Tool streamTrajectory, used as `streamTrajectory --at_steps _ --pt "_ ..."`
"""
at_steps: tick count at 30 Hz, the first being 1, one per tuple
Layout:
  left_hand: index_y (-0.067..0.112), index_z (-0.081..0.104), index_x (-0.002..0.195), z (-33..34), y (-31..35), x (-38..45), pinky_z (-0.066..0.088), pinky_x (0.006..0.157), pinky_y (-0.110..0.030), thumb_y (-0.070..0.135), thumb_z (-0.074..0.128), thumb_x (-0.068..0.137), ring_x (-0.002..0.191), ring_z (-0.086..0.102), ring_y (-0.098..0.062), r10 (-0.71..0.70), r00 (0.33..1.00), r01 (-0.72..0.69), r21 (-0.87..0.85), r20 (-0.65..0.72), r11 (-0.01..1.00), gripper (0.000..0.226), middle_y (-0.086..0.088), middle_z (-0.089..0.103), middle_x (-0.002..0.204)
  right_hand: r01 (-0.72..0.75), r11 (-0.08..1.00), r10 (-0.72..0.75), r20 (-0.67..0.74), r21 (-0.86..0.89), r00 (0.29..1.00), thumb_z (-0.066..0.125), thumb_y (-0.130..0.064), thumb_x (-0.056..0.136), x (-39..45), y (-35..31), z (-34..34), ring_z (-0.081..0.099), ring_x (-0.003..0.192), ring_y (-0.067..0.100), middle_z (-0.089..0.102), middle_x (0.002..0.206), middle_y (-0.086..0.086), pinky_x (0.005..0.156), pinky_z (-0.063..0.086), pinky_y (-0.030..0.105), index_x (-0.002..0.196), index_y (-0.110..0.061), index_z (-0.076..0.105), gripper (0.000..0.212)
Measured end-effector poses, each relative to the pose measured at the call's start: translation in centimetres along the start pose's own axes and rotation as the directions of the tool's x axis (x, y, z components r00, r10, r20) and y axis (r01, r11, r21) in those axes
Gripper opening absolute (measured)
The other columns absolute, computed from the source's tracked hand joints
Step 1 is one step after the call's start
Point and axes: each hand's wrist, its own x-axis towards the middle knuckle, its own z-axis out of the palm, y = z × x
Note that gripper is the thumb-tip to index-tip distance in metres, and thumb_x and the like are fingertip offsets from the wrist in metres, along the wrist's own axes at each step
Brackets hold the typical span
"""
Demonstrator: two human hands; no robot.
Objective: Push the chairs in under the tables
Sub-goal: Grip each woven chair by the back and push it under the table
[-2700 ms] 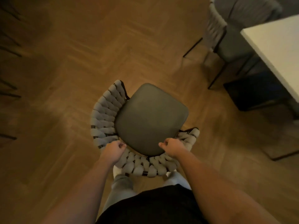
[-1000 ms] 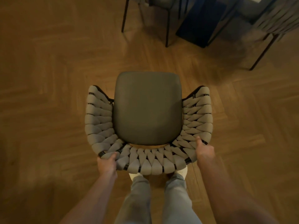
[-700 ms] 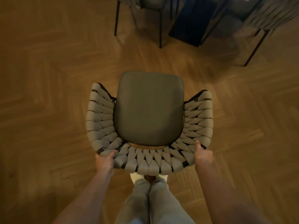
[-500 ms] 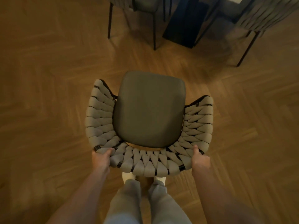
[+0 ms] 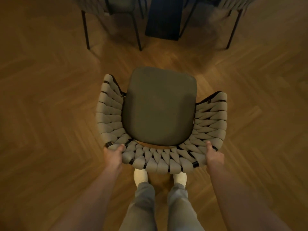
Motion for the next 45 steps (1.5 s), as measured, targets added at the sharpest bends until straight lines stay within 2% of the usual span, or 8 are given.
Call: streamTrajectory --at_steps 6,10,12,14,17,20,26,45 --pt "0.002 0.043 0.144 -0.4 1.4 -0.3 0.048 0.103 -0.045 0.025 0.081 0.088 0.121 0.059 -0.035 0.032 0.999 -0.033 0.253 0.010 0.967 0.070 -0.015 0.059 0.132 0.086 0.991 -0.089 -0.025 -0.099 0.996 0.059 -0.060 0.094 -1.1 0.4 0.6 0.056 0.121 0.042 0.057 0.134 0.025 0.100 0.049 0.050 0.141 0.003 0.047 0.080" --pt "0.002 0.026 0.156 -1.4 2.0 -1.8 0.040 0.115 -0.050 0.040 0.077 0.089 0.138 0.046 -0.039 0.163 0.983 -0.180 0.531 0.080 0.828 0.092 -0.020 0.045 0.153 0.268 0.941 -0.281 -0.038 -0.204 0.959 0.066 -0.047 0.094 -4.3 2.7 1.2 0.050 0.131 0.043 0.047 0.147 0.026 0.103 0.048 0.054 0.156 -0.001 0.022 0.089" --pt "0.007 0.013 0.162 -1.8 2.0 -3.0 0.032 0.120 -0.054 0.052 0.071 0.090 0.149 0.028 -0.040 0.333 0.936 -0.321 0.674 0.116 0.666 0.103 -0.022 0.024 0.165 0.367 0.880 -0.380 0.019 -0.300 0.925 0.064 -0.050 0.095 -6.6 4.0 1.5 0.037 0.143 0.042 0.021 0.164 0.023 0.109 0.044 0.054 0.162 -0.010 0.006 0.098" --pt "0.016 0.010 0.165 -2.2 1.9 -3.9 0.016 0.126 -0.051 0.068 0.056 0.092 0.156 0.011 -0.033 0.452 0.844 -0.499 0.728 0.288 0.469 0.101 -0.012 0.011 0.170 0.491 0.746 -0.504 0.101 -0.450 0.858 0.055 -0.058 0.096 -8.7 5.4 2.0 0.018 0.153 0.039 -0.006 0.169 0.014 0.115 0.037 0.050 0.161 -0.014 0.017 0.088" --pt "0.025 0.022 0.163 -2.6 2.1 -3.8 -0.011 0.125 -0.044 0.095 0.014 0.077 0.158 0.009 -0.019 0.214 0.645 -0.741 0.669 0.733 -0.057 0.111 0.003 0.024 0.168 0.695 0.393 -0.611 0.395 -0.602 0.686 0.035 -0.078 0.091 -10.4 6.9 3.0 -0.005 0.157 0.028 0.002 0.170 0.008 0.125 0.010 0.045 0.152 -0.021 0.039 0.084" --pt "0.028 0.033 0.159 -2.4 2.6 -2.8 -0.002 0.127 -0.046 0.084 0.037 0.086 0.152 0.028 -0.022 -0.062 0.512 -0.797 0.446 0.857 -0.407 0.093 0.001 0.041 0.159 0.746 0.072 -0.548 0.599 -0.662 0.584 0.027 -0.086 0.075 -10.2 7.2 3.9 0.007 0.157 0.028 0.027 0.165 0.005 0.125 -0.004 0.046 0.157 -0.020 0.032 0.105" --pt "0.037 0.036 0.156 -0.1 3.4 -1.6 0.024 0.118 -0.045 0.025 0.045 0.107 0.141 0.040 -0.027 -0.076 0.526 -0.754 0.423 0.847 -0.503 0.051 -0.003 0.048 0.151 0.769 -0.048 -0.516 0.675 -0.638 0.528 0.062 -0.057 0.090 -6.6 5.0 5.0 0.044 0.135 0.024 0.053 0.143 -0.001 0.117 0.028 0.043 0.141 -0.026 0.051 0.061" --pt "0.039 0.029 0.159 8.5 11.7 2.9 0.026 0.114 -0.048 0.026 0.044 0.108 0.139 0.040 -0.029 -0.071 0.544 -0.716 0.419 0.836 -0.559 0.055 -0.005 0.045 0.152 0.771 -0.061 -0.543 0.669 -0.634 0.507 0.054 -0.074 0.083 -2.8 -7.2 6.3 0.049 0.122 0.023 0.060 0.128 -0.004 0.107 0.035 0.040 0.132 -0.030 0.058 0.066"
